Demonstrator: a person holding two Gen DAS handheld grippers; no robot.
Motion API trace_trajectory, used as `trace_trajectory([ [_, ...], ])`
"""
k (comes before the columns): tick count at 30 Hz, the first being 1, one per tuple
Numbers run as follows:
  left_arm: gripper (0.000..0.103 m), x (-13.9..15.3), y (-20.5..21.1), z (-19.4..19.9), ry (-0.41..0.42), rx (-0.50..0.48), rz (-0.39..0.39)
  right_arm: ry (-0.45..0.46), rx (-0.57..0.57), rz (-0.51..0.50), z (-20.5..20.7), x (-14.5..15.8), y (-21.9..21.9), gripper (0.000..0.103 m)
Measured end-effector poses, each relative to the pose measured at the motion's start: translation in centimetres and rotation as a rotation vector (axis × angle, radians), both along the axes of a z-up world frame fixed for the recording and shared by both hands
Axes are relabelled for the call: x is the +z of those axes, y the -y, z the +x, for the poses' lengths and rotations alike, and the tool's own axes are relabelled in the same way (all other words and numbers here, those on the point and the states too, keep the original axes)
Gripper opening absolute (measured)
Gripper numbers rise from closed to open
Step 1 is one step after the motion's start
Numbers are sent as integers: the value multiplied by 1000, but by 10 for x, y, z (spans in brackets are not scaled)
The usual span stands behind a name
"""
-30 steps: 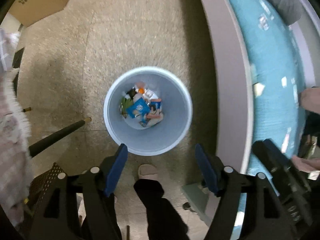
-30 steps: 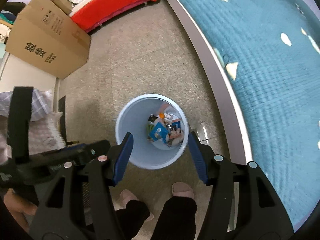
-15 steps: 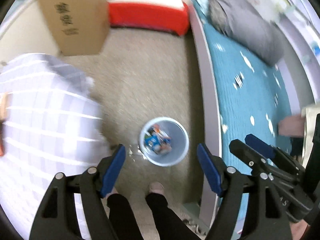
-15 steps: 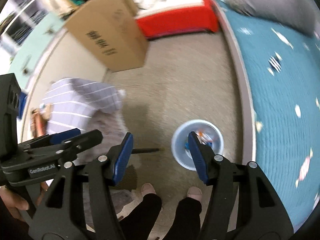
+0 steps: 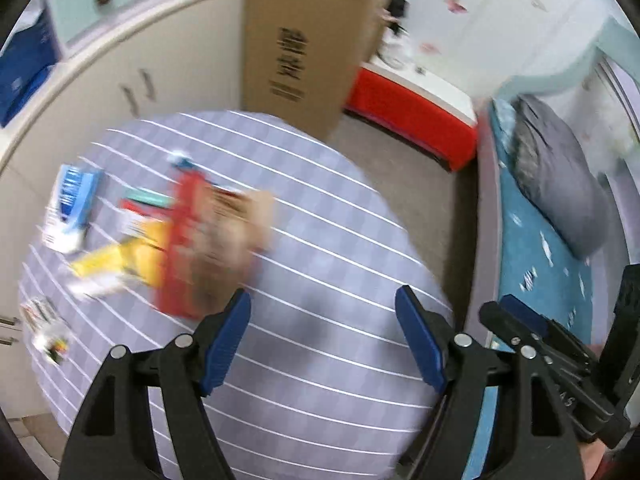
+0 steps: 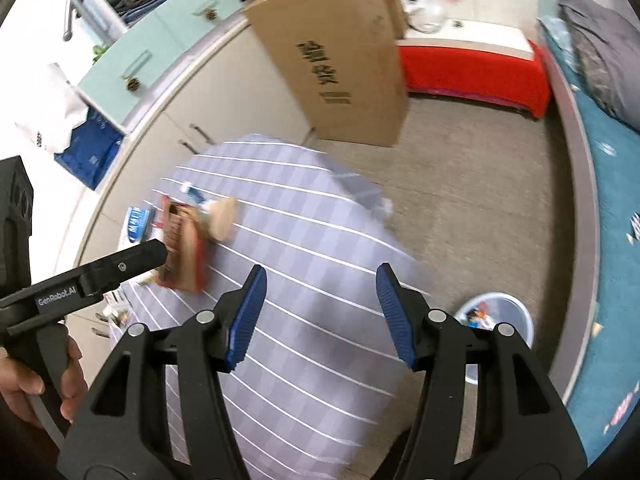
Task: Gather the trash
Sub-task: 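Move both grippers back over the checkered table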
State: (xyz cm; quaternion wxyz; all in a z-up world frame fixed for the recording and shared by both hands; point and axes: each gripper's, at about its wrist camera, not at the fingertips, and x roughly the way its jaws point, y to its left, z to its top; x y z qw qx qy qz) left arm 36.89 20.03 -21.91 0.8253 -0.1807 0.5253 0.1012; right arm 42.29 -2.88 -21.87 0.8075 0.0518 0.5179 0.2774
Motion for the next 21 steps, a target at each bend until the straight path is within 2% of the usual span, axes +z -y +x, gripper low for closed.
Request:
trace_trajectory([
  [5,73,-1,-101,-9,-18,100,28,8,68,22,11,2,-90,57],
  [7,73,-6,-126,-8,-26,124,31,4,91,23,14,0,-120,57],
  [11,73,-21,-185,-11,-47,178,-18,7,141,-1,24,-2,-175,57],
  [17,73,-53,-231,-2,-78,230,-136,-10,237,-98,47,-14,-246,57],
  [21,73,-72,-241,11,-97,247,-200,-49,319,-184,58,-32,-285,56],
])
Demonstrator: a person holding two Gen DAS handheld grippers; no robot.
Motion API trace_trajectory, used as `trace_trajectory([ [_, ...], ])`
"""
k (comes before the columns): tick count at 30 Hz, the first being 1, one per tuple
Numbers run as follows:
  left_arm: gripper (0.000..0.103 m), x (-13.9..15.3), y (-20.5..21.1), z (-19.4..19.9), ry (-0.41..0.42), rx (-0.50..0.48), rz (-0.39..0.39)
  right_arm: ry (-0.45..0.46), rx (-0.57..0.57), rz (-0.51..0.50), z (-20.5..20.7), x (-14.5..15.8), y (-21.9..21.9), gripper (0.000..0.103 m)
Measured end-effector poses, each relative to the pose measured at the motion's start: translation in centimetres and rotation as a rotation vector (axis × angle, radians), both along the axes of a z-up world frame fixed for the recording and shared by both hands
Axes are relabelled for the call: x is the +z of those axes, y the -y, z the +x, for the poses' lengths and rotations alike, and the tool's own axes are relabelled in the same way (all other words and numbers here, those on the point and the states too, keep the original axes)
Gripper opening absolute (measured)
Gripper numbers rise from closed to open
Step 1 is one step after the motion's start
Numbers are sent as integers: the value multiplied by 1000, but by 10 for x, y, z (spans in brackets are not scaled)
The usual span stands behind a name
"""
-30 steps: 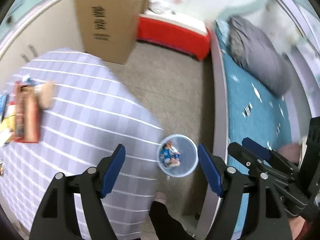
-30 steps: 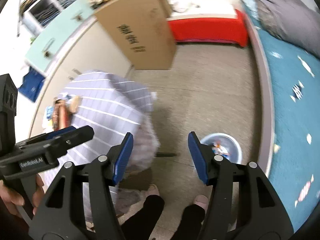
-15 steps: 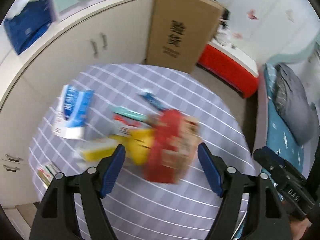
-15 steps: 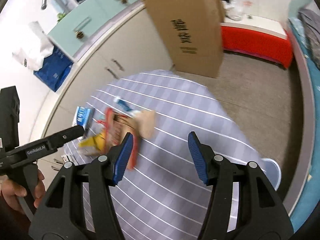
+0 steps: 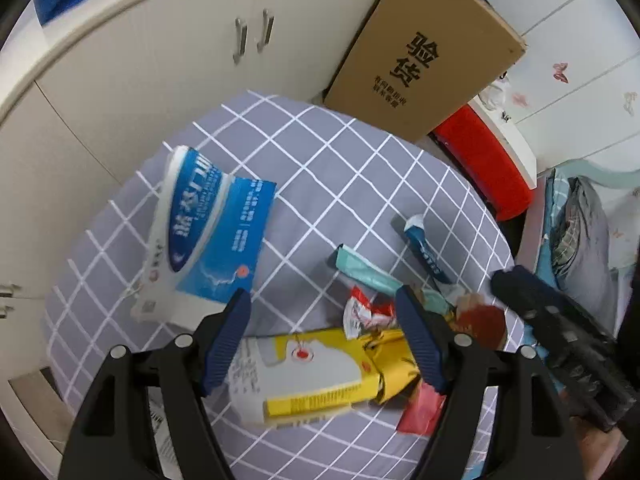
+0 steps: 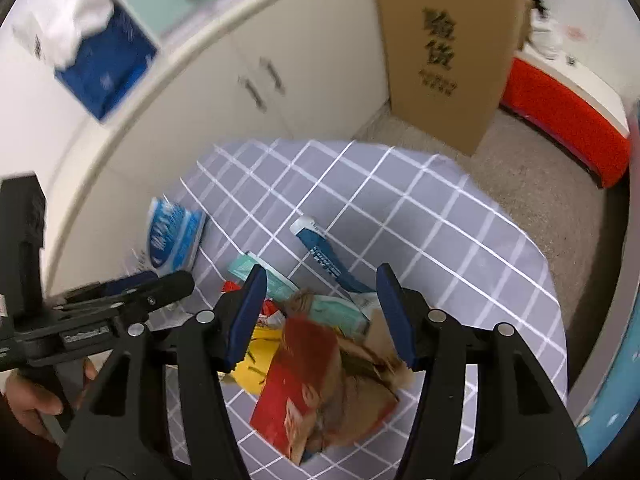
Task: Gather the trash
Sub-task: 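Move both grippers back over the checkered table, then grasp the blue-white tube with the right gripper while the left grasps the teal stick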
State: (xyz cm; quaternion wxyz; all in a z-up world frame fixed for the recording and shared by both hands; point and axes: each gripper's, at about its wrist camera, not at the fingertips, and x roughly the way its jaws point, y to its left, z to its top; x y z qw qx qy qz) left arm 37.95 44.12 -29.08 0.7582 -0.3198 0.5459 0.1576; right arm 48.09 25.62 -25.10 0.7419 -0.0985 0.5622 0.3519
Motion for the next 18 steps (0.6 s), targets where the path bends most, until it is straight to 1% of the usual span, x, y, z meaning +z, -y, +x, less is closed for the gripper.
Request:
trace_trajectory([
  [3,73,-12,-6,7,-9,5,-37,-55,48,-74,8,-23,-25,48],
  [5,73,-18,-8,11,-13,7,-56,-77,64,-107,12,-35,-33,39],
  [6,73,-22,-8,14,-15,5,-65,-89,75,-147,14,-43,-39,38],
  [7,73,-24,-6,15,-21,1,-72,-104,83,-162,16,-49,-41,37],
  [8,73,-28,-5,18,-30,-3,-85,-118,89,-177,18,-54,-43,35],
  [9,73,-31,-5,20,-34,-8,-96,-117,93,-198,19,-59,-45,35],
  [11,73,-37,-1,27,-36,-21,-120,-115,108,-228,21,-65,-48,25],
  [12,73,-39,0,30,-39,-25,-121,-118,114,-230,22,-69,-47,25],
  [14,72,-43,5,36,-43,-36,-133,-106,113,-214,23,-70,-43,14],
  [16,72,-45,8,42,-46,-47,-144,-83,99,-190,27,-67,-36,11],
  [18,71,-45,13,46,-52,-74,-141,-63,68,-158,33,-62,-25,10],
])
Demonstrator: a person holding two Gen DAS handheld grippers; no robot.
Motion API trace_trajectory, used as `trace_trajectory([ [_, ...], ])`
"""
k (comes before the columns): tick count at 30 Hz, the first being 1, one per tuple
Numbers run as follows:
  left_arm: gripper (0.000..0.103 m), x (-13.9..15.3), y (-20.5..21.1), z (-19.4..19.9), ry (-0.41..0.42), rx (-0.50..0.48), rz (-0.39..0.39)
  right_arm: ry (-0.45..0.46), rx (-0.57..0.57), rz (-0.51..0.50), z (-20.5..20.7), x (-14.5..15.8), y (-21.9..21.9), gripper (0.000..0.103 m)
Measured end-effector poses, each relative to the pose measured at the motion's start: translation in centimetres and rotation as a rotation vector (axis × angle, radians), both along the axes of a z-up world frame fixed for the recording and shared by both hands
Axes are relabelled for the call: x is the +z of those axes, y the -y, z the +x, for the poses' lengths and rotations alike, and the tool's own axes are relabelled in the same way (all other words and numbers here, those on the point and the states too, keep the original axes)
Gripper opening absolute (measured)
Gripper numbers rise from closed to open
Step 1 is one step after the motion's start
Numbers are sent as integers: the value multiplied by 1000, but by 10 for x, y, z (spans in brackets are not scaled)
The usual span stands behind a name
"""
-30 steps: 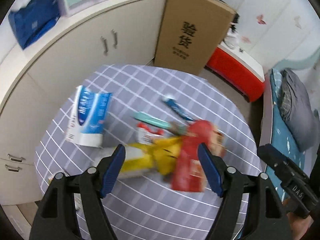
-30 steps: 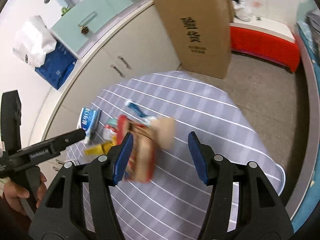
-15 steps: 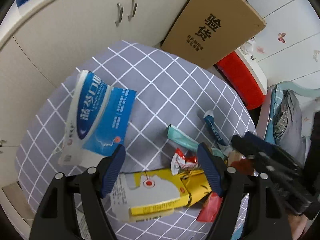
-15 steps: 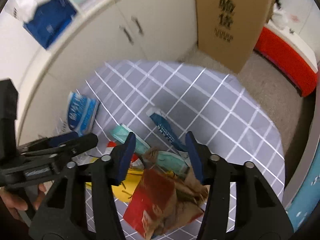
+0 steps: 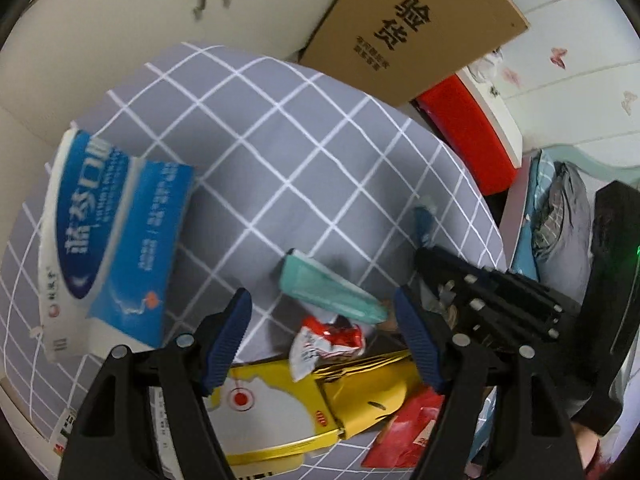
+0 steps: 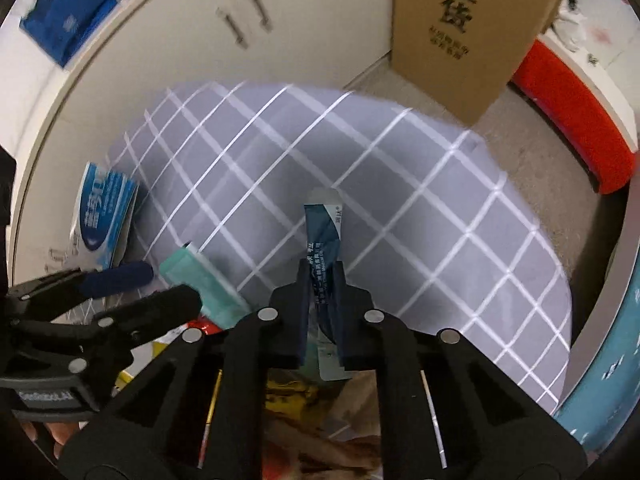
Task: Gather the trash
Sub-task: 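Grasp the blue-white tube with the right gripper while the left grasps the teal stick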
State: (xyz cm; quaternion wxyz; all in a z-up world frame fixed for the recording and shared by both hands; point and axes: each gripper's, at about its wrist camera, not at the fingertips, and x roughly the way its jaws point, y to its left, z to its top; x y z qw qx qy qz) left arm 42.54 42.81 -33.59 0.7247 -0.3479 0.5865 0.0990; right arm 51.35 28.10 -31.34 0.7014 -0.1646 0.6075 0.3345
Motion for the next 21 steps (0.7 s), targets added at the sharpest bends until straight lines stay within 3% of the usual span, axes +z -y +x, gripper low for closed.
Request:
trace_trajectory([
  [4,69,12,8,1,14,-98,97,64,-56,97,10,24,23,10],
  [10,69,27,17,12,16,-366,227,148,-93,134,10,55,46,9],
  [18,57,14,71,36,-20,-757,354,98,-244,168,-7,66,110,9],
  [21,54,5,78,47,-45,-795,388,50,-300,189,-13,62,134,9],
])
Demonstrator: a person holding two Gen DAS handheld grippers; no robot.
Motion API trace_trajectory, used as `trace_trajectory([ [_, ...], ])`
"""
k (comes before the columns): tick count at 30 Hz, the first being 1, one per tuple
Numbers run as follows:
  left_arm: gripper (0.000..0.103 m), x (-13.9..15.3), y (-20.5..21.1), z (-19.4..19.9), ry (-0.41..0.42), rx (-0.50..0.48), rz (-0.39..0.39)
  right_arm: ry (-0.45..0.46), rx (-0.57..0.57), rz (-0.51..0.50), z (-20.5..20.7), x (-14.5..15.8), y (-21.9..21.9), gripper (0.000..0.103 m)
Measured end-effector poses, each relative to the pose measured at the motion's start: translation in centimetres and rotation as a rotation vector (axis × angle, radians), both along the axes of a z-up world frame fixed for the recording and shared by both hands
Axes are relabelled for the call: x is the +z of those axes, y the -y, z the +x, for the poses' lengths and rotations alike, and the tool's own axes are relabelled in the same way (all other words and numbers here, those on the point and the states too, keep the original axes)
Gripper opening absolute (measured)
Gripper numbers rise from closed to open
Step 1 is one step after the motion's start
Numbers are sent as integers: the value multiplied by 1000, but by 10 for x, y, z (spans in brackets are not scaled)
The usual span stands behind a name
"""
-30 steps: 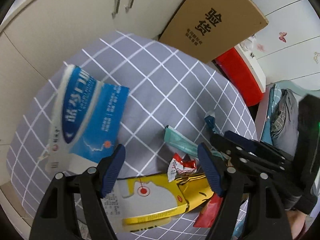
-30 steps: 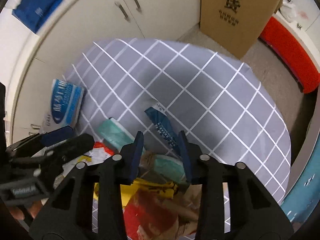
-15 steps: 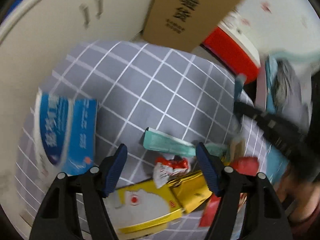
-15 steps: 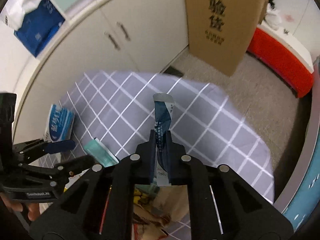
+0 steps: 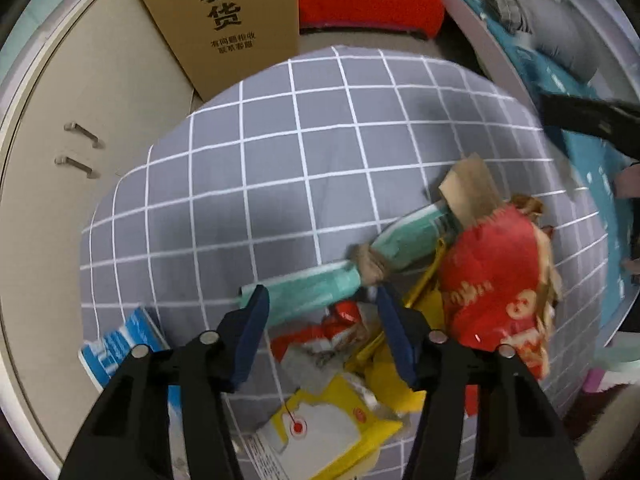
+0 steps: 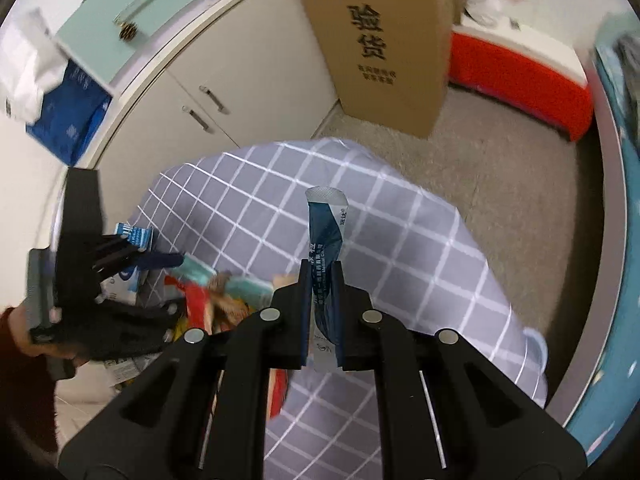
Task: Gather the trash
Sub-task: 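Grasp the blue-white tube with the right gripper while the left grasps the teal stick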
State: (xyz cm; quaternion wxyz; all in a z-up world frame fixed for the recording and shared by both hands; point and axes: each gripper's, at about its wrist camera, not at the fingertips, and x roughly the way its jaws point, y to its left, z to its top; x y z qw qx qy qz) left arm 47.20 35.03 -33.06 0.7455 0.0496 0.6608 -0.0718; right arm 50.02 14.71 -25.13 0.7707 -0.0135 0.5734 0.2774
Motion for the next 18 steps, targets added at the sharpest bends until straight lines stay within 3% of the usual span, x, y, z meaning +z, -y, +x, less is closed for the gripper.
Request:
trace_trajectory([
  [8,52,-12,12,17,1,-97,63,-85,-63,71,-14,-14,25,9],
  [11,33,-8,13,17,2,-102,49,-110,-71,99,-18,-17,28,9],
  [15,26,-5,19,8,34,-91,72,-126,-76,121,-22,-19,32,9],
  [17,13,2,14,1,55,-45,66,-131,-70,131,-23,-18,34,9],
  [18,11,4,13,-6,53,-23,50,-132,-68,137,-24,-17,35,9],
])
